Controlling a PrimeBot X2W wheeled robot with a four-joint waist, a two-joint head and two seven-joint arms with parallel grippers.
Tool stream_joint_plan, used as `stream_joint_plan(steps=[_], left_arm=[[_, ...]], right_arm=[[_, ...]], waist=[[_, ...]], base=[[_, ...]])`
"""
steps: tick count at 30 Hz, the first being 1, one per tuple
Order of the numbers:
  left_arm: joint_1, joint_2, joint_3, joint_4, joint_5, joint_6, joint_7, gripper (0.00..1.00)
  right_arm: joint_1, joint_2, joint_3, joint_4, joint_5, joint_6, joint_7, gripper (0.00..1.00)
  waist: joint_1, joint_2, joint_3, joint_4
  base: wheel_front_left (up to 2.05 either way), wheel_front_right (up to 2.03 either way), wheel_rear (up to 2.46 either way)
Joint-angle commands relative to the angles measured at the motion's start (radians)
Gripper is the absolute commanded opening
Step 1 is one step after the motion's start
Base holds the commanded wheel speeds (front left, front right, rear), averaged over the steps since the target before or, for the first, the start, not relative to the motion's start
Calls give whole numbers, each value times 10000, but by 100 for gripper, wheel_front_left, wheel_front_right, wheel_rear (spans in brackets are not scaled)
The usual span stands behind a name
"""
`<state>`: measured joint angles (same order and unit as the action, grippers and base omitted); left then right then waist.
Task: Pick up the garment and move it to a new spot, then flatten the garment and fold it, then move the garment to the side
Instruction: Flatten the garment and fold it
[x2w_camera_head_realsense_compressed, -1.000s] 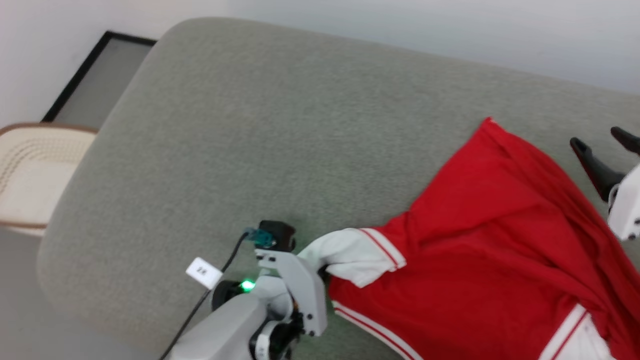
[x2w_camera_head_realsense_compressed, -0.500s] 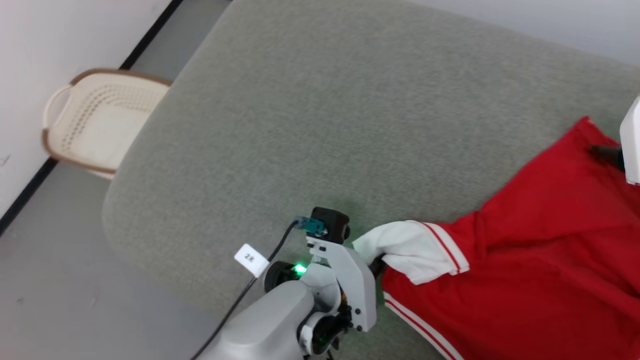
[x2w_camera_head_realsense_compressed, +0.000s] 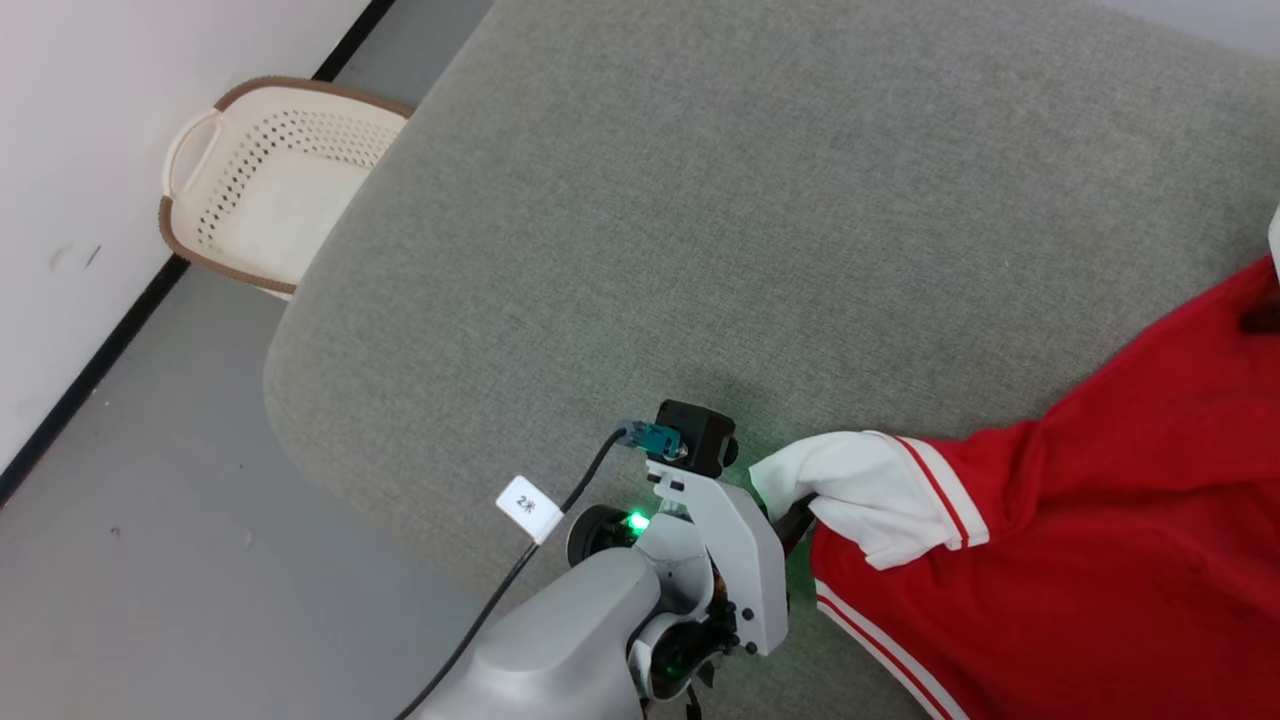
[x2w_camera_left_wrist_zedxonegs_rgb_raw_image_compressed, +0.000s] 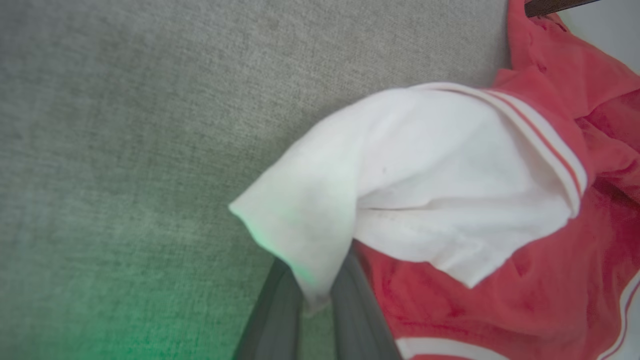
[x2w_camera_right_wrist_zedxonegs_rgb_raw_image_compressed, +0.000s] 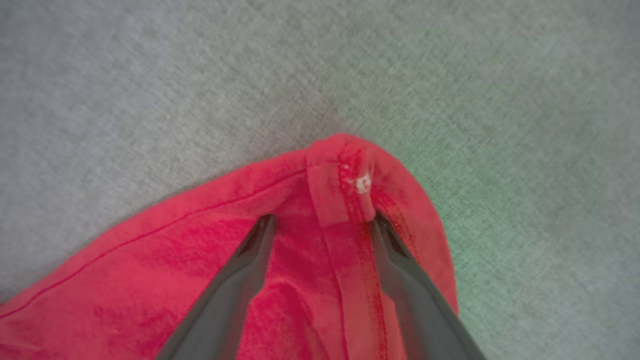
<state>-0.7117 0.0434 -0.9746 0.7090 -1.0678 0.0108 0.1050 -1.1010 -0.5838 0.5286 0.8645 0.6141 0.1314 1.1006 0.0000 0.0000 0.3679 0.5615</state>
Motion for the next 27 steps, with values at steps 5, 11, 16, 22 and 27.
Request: stream_joint_plan(steps=[5,11,16,22,27], left_arm=[[20,234,-113,722,-146,87,52,0],[-247,205,-135,1037,-255,-64,122,0],[-996,497,98,1355,-271,-177,263,0],[-2438,1279,381,1679,-245,-358,903,0],[-3737,2117,543,2116,-209,-569,1710,0]], right_arm=[[132,178,23,778,-271,-13,250,0],[-394,429,-236,726,-370,-13,-298,0],[-588,974,-658,488,28,-13,-1384,0],[-776,1485,-1070,323,359,-13,-2940,0],[-1005,1891,-1374,457,424,-13,-4215,0]], waist=[[0,0,-89,1],[0,0,-352,-359],[0,0,-746,-852],[0,0,-1528,-1675],[0,0,-2110,-2428]], base=[[0,0,0],[0,0,0],[0,0,0],[0,0,0],[0,0,0]])
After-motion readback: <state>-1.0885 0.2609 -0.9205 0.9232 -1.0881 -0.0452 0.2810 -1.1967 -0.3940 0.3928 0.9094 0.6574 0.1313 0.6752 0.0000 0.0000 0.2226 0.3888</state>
